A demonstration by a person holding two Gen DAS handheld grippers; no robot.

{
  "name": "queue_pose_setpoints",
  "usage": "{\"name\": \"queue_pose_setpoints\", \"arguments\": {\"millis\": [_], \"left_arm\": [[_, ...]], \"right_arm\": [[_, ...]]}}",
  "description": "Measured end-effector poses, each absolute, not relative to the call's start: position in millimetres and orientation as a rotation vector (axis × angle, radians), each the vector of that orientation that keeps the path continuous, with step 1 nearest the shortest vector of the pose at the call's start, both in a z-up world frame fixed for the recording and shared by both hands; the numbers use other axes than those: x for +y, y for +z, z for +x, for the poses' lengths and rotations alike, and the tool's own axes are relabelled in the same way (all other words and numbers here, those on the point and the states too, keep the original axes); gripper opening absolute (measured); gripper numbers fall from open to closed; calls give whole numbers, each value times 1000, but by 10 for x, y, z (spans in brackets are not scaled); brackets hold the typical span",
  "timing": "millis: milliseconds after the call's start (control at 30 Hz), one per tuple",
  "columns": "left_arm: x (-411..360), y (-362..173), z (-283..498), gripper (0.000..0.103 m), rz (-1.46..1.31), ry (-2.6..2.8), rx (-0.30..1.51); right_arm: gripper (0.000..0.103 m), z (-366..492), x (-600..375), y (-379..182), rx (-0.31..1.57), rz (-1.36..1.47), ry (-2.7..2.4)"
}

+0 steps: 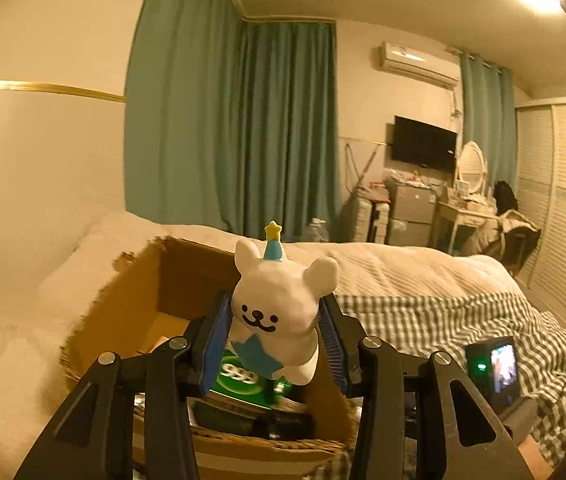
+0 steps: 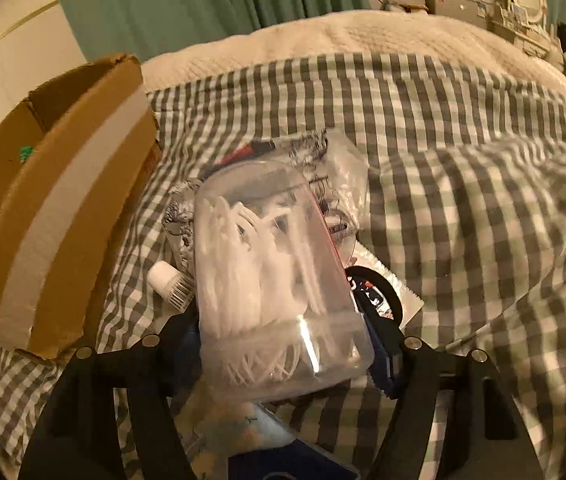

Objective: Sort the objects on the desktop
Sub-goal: 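Lift the bear figurine with left tool while right tool grasps the clear swab container, then carry the bear with left tool while right tool carries the clear container over the box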

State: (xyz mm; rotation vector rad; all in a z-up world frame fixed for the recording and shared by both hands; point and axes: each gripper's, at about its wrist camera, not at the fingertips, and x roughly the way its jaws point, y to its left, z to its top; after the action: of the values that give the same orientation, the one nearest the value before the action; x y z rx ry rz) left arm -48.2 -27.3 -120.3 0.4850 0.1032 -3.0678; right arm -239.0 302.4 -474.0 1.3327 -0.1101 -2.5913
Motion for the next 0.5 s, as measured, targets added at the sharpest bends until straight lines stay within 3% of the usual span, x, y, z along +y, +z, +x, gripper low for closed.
{"name": "queue_pose_setpoints", "arguments": {"millis": [500], "left_arm": [[-559, -992, -451, 44, 394, -3026, 106]], "right_arm": [[64, -2049, 2893, -4214, -147, 1063, -2662]]}}
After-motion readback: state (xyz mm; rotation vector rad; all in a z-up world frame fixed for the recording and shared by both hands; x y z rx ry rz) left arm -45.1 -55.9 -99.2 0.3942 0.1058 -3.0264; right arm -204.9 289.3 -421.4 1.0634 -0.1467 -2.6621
